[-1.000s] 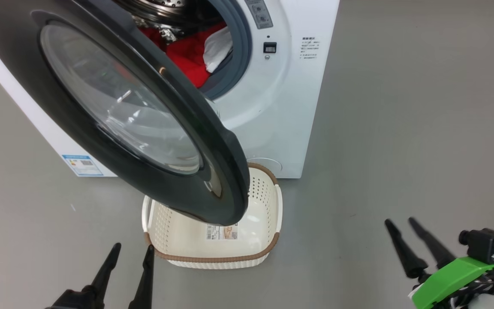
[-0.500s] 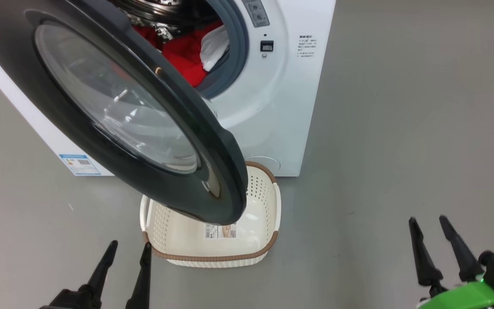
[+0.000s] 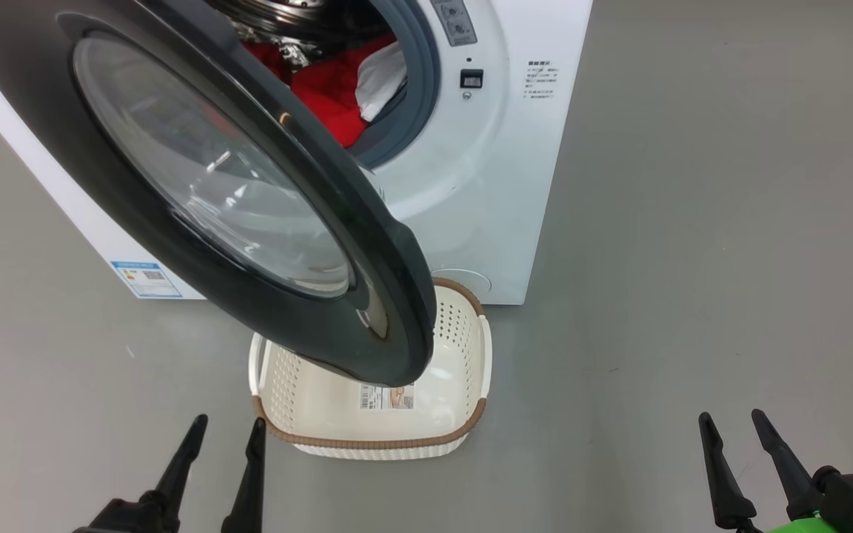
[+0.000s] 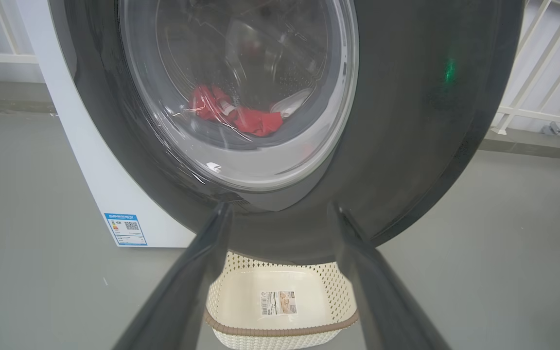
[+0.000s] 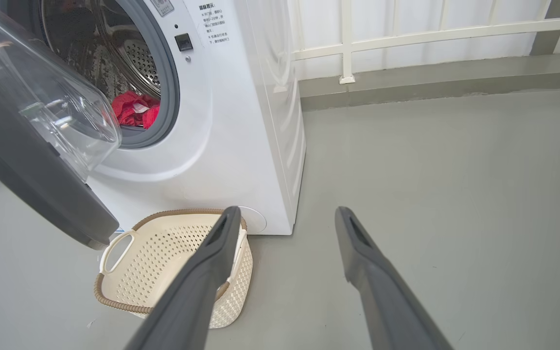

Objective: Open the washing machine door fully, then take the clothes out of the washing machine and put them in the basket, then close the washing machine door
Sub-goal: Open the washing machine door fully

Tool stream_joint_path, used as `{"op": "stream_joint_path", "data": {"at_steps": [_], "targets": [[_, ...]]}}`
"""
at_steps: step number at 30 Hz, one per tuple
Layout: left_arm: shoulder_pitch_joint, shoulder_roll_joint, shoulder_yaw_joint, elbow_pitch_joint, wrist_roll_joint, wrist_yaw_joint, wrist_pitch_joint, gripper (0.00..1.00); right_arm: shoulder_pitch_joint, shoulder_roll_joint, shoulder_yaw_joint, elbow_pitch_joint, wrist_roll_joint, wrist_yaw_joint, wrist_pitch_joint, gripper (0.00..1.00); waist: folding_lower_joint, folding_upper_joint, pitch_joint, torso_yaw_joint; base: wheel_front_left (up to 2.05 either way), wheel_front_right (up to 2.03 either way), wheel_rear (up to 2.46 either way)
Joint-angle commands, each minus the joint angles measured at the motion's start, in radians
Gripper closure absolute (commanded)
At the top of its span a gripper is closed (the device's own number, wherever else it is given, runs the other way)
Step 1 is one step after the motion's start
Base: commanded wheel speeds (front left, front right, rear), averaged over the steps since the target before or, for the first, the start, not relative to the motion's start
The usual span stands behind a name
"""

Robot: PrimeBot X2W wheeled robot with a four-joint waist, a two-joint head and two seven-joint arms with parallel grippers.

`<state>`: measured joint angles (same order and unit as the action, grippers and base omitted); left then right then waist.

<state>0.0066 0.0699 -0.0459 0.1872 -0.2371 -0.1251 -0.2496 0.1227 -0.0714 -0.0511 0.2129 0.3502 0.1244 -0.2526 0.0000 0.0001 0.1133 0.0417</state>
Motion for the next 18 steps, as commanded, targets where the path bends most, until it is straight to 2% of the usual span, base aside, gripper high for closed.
{"op": "stream_joint_path", "data": {"at_steps": [1, 6, 11, 12, 14, 15, 18], "targets": [[-0.011, 0.006, 0.031, -0.027, 0.015, -0.006, -0.012, 0.00, -0.010, -0.013, 0.018, -0.022, -0.013, 0.006, -0.009, 0.00, 0.0000, -0.0001, 0.001, 0.001, 0.00, 0.00, 0.00], [-0.016, 0.006, 0.029, -0.029, 0.016, -0.006, -0.012, 0.00, -0.019, -0.011, 0.019, -0.023, -0.012, 0.006, -0.009, 0.00, 0.0000, -0.0001, 0.006, 0.005, 0.00, 0.00, 0.00], [-0.015, 0.004, 0.025, -0.028, 0.015, -0.006, -0.012, 0.00, -0.045, -0.006, 0.030, -0.029, 0.039, 0.006, -0.009, 0.00, 0.0000, -0.0001, 0.006, 0.008, 0.00, 0.00, 0.00], [-0.015, 0.003, 0.024, -0.028, 0.014, -0.006, -0.012, 0.00, -0.054, -0.005, 0.037, -0.033, 0.051, 0.006, -0.009, 0.16, 0.0000, -0.0001, 0.005, 0.008, 0.00, 0.00, 0.00], [-0.014, 0.001, 0.022, -0.027, 0.013, -0.006, -0.012, 0.00, -0.075, -0.004, 0.057, -0.042, 0.081, 0.006, -0.009, 0.88, 0.0000, -0.0001, 0.005, 0.009, 0.00, 0.00, 0.00], [-0.014, 0.000, 0.021, -0.027, 0.013, -0.006, -0.012, 0.00, -0.088, -0.003, 0.066, -0.048, 0.100, 0.006, -0.009, 1.00, 0.0000, -0.0001, 0.005, 0.010, 0.00, 0.00, 0.00], [-0.014, -0.002, 0.016, -0.026, 0.012, -0.006, -0.012, 0.00, -0.134, -0.004, 0.100, -0.065, 0.157, 0.006, -0.009, 1.00, 0.0000, -0.0001, 0.004, 0.014, 0.00, 0.00, 0.00]]}}
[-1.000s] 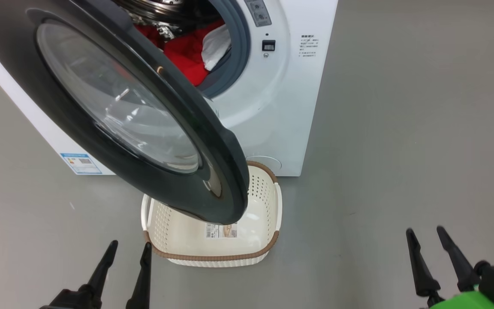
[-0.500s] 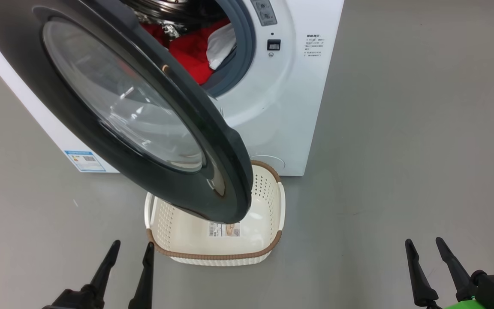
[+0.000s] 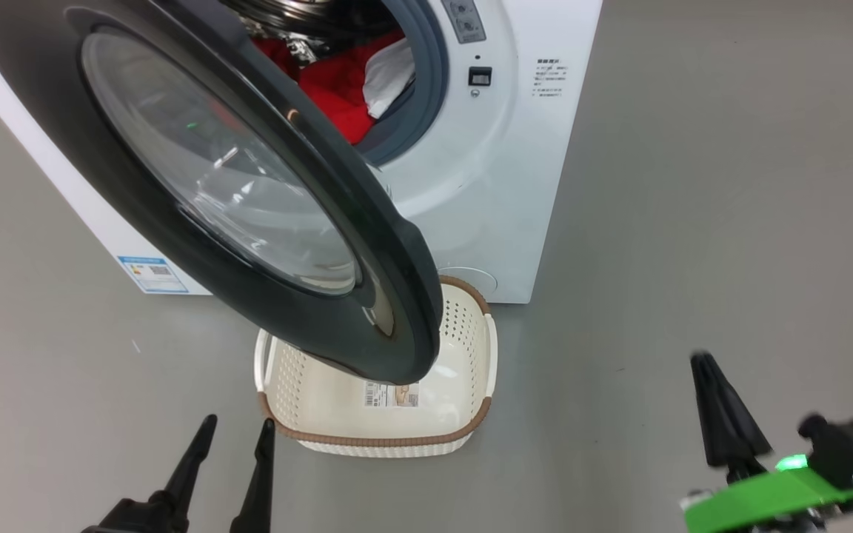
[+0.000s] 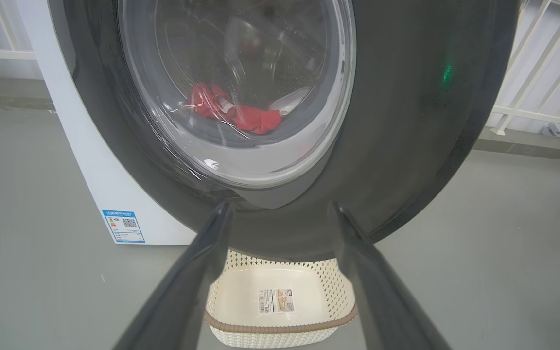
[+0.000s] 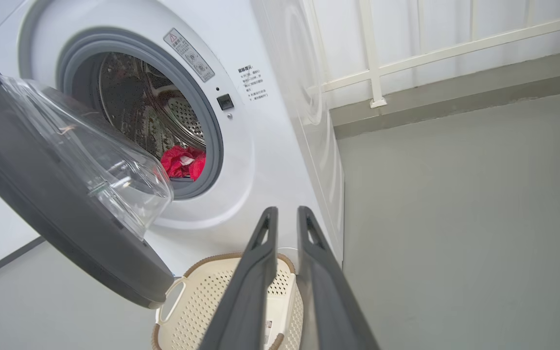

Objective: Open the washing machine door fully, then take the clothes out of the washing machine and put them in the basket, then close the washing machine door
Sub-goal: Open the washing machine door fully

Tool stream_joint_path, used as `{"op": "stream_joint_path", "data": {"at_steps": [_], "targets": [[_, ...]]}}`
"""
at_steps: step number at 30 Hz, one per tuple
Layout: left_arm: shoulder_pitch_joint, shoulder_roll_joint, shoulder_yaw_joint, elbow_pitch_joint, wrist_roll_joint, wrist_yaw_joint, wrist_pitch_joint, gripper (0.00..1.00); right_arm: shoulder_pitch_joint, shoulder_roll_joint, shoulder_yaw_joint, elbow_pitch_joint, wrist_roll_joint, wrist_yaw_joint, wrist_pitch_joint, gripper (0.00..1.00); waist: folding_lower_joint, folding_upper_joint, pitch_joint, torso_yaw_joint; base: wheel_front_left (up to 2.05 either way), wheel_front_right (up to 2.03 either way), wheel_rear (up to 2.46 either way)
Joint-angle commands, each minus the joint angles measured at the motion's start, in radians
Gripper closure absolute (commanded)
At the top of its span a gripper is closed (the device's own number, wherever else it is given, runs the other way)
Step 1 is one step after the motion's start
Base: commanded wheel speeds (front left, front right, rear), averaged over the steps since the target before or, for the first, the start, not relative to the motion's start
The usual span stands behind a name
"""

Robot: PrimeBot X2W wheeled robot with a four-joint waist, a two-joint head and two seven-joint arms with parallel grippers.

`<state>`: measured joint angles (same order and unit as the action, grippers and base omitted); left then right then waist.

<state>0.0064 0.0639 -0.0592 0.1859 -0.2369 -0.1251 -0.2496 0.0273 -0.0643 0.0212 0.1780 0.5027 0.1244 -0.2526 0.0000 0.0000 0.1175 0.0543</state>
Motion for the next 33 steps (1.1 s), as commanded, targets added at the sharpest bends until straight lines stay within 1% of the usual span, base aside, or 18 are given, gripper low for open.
{"op": "stream_joint_path", "data": {"at_steps": [1, 7, 8, 13, 16, 20, 25, 26, 27, 30, 33], "targets": [[-0.014, 0.004, 0.027, -0.025, 0.012, -0.006, -0.012, 0.00, -0.057, -0.012, 0.042, -0.034, 0.024, 0.006, -0.009, 1.00, 0.0000, 0.0000, 0.000, 0.003, 0.00, 0.00, 0.00], [-0.023, 0.002, 0.010, -0.025, 0.009, -0.006, -0.012, 0.00, -0.198, -0.035, 0.148, -0.053, 0.164, 0.006, -0.009, 1.00, 0.0000, 0.0000, 0.009, 0.021, 0.00, 0.00, 0.00], [-0.023, 0.002, 0.010, -0.025, 0.009, -0.006, -0.012, 0.00, -0.198, -0.035, 0.148, -0.053, 0.164, 0.006, -0.009, 1.00, 0.0000, 0.0000, 0.009, 0.021, 0.00, 0.00, 0.00], [-0.035, 0.002, -0.009, -0.023, 0.004, -0.006, -0.012, 0.00, -0.336, -0.074, 0.259, -0.040, 0.287, 0.006, -0.009, 1.00, 0.0000, 0.0000, 0.023, 0.048, 0.00, 0.00, 0.00], [-0.040, 0.002, -0.018, -0.024, 0.000, -0.006, -0.012, 0.00, -0.417, -0.110, 0.350, -0.013, 0.384, 0.006, -0.009, 1.00, 0.0000, 0.0000, 0.030, 0.069, 0.00, 0.00, 0.00], [-0.044, 0.000, -0.032, -0.025, -0.007, -0.006, -0.012, 0.00, -0.522, -0.164, 0.471, 0.011, 0.553, 0.006, 0.016, 1.00, 0.0000, 0.0000, 0.041, 0.099, 0.00, 0.00, 0.00], [-0.056, -0.004, -0.051, -0.023, -0.018, -0.006, -0.012, 0.00, -0.623, -0.225, 0.565, 0.009, 0.762, 0.006, 0.111, 1.00, 0.0000, 0.0000, 0.064, 0.135, 0.00, 0.00, 0.00], [-0.059, -0.005, -0.055, -0.022, -0.021, -0.006, -0.012, 0.00, -0.637, -0.234, 0.574, 0.009, 0.809, 0.006, 0.137, 1.00, 0.0000, 0.0000, 0.069, 0.141, 0.00, 0.00, 0.00], [-0.067, -0.006, -0.060, -0.019, -0.025, -0.006, -0.012, 0.00, -0.665, -0.256, 0.587, 0.013, 0.878, 0.006, 0.184, 1.00, 0.0000, 0.0000, 0.079, 0.154, 0.00, 0.00, 0.00], [-0.078, -0.008, -0.064, -0.016, -0.032, -0.006, -0.012, 0.00, -0.696, -0.282, 0.611, 0.029, 0.965, 0.006, 0.277, 1.00, 0.0000, 0.0000, 0.091, 0.171, 0.00, 0.00, 0.00], [-0.083, -0.009, -0.070, -0.015, -0.036, -0.006, -0.012, 0.00, -0.716, -0.292, 0.622, 0.039, 1.046, 0.006, 0.370, 1.00, 0.0000, 0.0000, 0.098, 0.184, 0.00, 0.00, 0.00]]}}
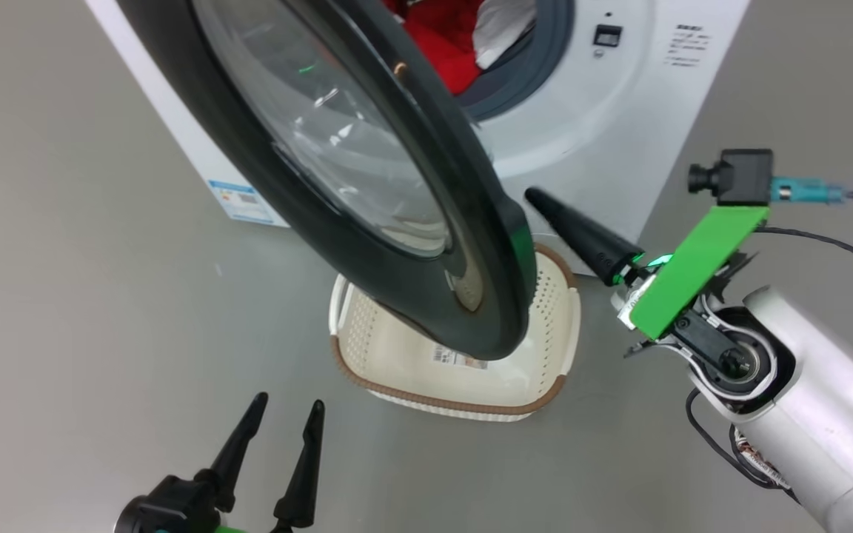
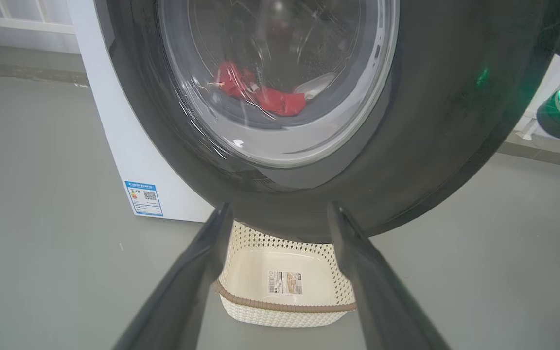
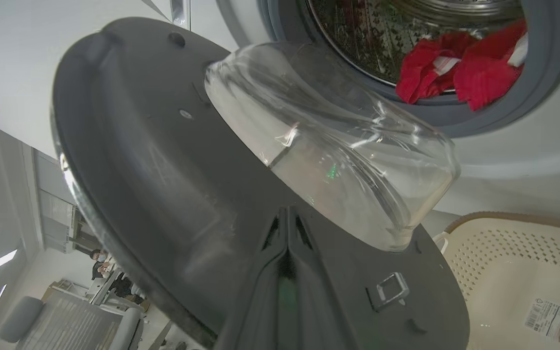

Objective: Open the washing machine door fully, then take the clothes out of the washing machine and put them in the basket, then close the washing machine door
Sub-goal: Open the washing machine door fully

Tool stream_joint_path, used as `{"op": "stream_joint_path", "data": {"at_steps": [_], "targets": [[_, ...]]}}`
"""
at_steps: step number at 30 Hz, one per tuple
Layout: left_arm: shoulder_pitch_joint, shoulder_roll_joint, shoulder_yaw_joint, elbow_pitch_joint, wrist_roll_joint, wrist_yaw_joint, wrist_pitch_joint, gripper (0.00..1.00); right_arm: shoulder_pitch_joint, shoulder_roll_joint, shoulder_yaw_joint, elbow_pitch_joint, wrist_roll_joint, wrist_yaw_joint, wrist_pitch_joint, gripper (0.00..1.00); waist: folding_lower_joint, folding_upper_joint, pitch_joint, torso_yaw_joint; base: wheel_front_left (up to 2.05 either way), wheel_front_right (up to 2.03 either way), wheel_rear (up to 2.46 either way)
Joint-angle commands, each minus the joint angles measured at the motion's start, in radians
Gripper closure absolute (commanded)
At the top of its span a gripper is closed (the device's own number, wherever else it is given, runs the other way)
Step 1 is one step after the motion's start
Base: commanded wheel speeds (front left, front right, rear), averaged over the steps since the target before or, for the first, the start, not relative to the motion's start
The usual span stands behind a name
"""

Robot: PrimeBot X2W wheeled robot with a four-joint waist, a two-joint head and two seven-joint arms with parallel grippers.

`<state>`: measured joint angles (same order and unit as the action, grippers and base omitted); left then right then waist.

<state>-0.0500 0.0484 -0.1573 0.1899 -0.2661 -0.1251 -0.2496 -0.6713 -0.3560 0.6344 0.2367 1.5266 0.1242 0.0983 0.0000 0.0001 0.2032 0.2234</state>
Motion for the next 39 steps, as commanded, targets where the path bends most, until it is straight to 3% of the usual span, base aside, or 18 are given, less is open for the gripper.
{"op": "stream_joint_path", "data": {"at_steps": [1, 13, 39], "targets": [[-0.027, 0.006, 0.026, -0.018, -0.007, -0.006, -0.012, 0.00, -0.023, -0.003, 0.011, -0.020, 0.045, 0.007, 0.050, 1.00, 0.0000, -0.0001, 0.013, 0.017, 0.00, 0.00, 0.00], [-0.024, 0.003, 0.022, -0.018, -0.010, -0.006, -0.012, 0.00, -0.010, 0.005, 0.002, -0.016, 0.160, 0.007, 0.250, 1.00, 0.0000, -0.0001, 0.008, 0.047, 0.00, 0.00, 0.00], [0.025, 0.002, 0.043, -0.022, -0.023, -0.006, -0.012, 0.00, 0.121, 0.097, -0.008, -0.053, 0.131, 0.007, 0.349, 1.00, 0.0000, -0.0001, -0.055, 0.204, 0.00, 0.00, 0.00]]}}
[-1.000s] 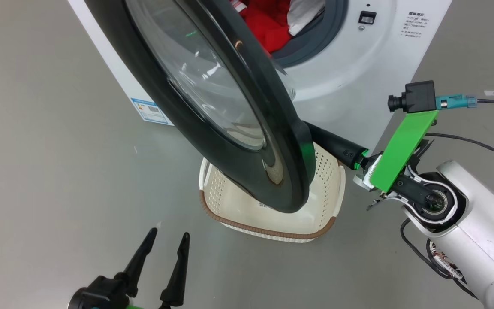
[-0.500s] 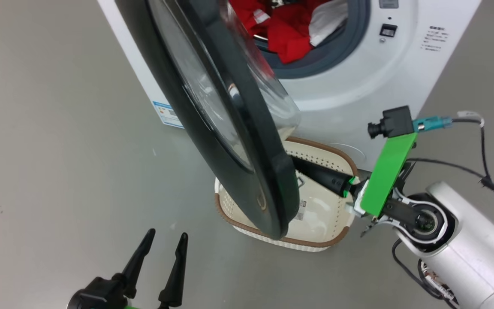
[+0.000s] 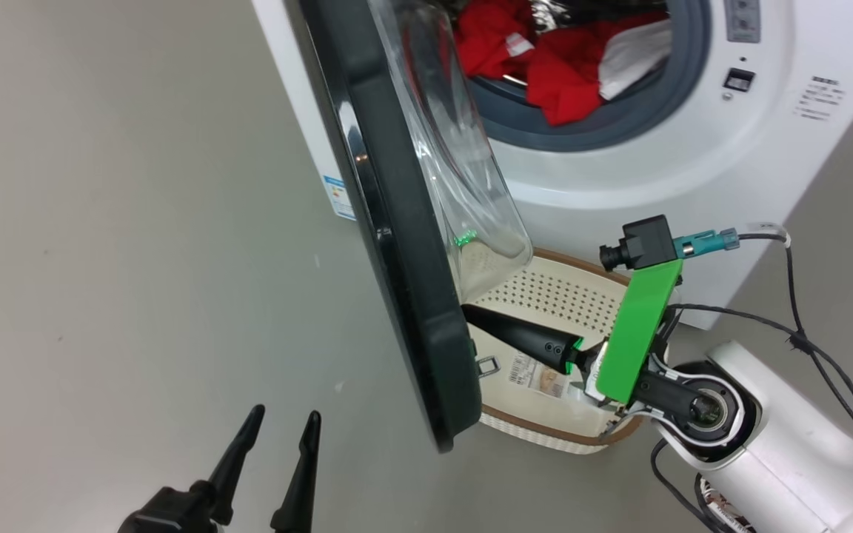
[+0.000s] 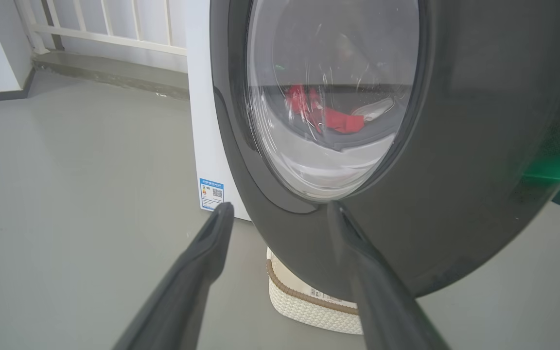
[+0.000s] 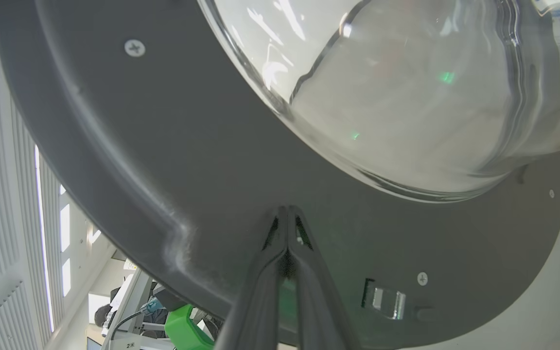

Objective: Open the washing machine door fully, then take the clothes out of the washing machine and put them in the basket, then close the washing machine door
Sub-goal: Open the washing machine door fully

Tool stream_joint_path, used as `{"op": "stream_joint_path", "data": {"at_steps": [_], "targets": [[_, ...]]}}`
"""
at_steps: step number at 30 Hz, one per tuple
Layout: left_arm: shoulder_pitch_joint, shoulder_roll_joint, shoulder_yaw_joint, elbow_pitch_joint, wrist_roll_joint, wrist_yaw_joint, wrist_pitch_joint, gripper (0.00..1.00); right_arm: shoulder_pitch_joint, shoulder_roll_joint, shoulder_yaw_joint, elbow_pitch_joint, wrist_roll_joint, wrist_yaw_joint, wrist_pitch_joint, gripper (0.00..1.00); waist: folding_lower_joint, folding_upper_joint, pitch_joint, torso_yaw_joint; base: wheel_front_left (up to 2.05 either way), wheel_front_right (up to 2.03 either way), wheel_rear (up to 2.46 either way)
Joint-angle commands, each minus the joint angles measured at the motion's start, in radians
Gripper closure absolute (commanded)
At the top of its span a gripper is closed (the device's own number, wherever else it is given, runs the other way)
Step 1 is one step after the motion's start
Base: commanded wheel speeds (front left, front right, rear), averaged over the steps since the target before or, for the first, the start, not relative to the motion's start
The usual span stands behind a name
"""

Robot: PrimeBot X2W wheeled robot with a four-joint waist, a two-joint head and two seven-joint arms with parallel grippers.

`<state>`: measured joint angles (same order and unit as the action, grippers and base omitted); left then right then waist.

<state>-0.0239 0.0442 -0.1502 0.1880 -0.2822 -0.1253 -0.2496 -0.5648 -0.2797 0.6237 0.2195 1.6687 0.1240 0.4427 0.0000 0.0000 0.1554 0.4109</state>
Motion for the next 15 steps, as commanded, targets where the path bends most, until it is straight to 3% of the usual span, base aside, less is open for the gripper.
{"op": "stream_joint_path", "data": {"at_steps": [1, 15], "targets": [[0.001, 0.006, 0.036, -0.019, -0.007, -0.005, -0.012, 0.00, 0.017, 0.025, 0.001, -0.035, -0.012, 0.007, 0.007, 1.00, 0.0000, 0.0000, -0.010, 0.024, 0.00, 0.00, 0.00], [0.022, 0.006, 0.056, -0.014, -0.008, -0.004, -0.012, 0.00, 0.047, 0.096, -0.006, -0.018, -0.043, 0.007, 0.033, 1.00, 0.0000, 0.0000, -0.037, 0.109, 0.00, 0.00, 0.00]]}}
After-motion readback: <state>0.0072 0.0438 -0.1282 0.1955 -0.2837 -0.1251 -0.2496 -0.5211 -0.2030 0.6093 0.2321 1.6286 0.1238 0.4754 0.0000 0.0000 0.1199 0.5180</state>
